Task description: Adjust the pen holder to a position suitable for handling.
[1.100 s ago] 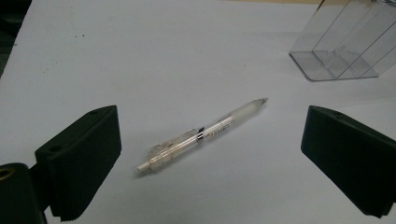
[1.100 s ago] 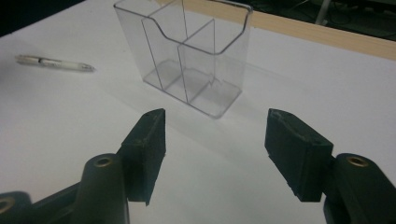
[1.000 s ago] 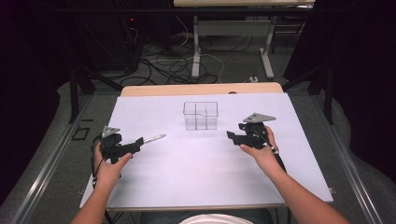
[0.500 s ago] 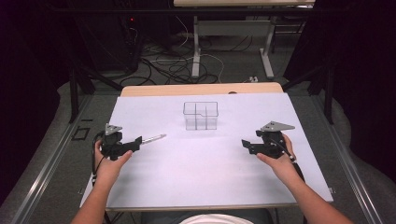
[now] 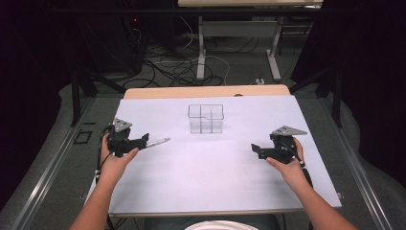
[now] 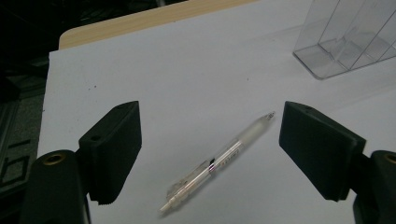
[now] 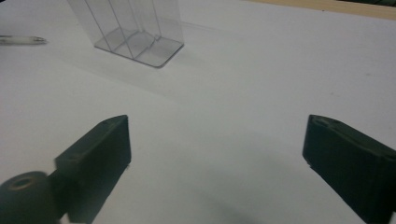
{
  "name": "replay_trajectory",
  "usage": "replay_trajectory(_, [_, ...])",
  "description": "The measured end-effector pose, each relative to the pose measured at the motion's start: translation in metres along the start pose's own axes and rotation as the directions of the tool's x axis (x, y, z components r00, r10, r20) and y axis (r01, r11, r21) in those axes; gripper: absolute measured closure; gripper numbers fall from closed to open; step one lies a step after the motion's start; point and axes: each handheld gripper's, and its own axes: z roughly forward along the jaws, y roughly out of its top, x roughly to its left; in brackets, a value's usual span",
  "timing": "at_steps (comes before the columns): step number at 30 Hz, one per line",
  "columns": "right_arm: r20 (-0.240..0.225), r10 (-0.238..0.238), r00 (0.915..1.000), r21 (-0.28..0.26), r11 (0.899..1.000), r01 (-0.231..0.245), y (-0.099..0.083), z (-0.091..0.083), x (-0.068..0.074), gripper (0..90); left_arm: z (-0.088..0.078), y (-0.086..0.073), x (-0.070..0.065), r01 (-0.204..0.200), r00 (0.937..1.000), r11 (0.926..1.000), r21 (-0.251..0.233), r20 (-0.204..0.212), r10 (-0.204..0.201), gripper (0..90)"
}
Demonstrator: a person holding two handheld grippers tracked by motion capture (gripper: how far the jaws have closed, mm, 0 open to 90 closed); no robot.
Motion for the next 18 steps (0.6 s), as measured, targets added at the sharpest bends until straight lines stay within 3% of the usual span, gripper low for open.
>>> replay_trajectory(5, [0.020, -0.003, 0.9998, 0.007, 1.000, 0.003, 0.000, 0.001, -0.002, 5.0, 0.004, 0.006, 0.005, 0.043, 0.9989, 0.9991, -0.003, 0.020, -0.043, 25.4])
replay_trajectory(7, [0.023, -0.008, 0.9997, 0.014, 1.000, 0.008, -0.001, 0.001, -0.002, 4.9, 0.006, 0.008, 0.008, 0.041, 0.9990, 0.9991, 0.007, 0.018, -0.041, 28.1])
replay_trajectory(14, [0.017, -0.010, 0.9998, 0.012, 1.000, 0.010, -0.001, 0.001, 0.000, 5.4, 0.009, 0.017, 0.013, -0.021, 0.9998, 0.9994, 0.028, 0.004, 0.021, 30.8])
replay_trajectory(18, [0.012, -0.011, 0.9999, 0.022, 1.000, 0.010, -0.002, 0.002, 0.001, 7.0, 0.010, 0.022, 0.015, -0.074, 0.9972, 0.9964, 0.041, 0.006, 0.074, 31.7])
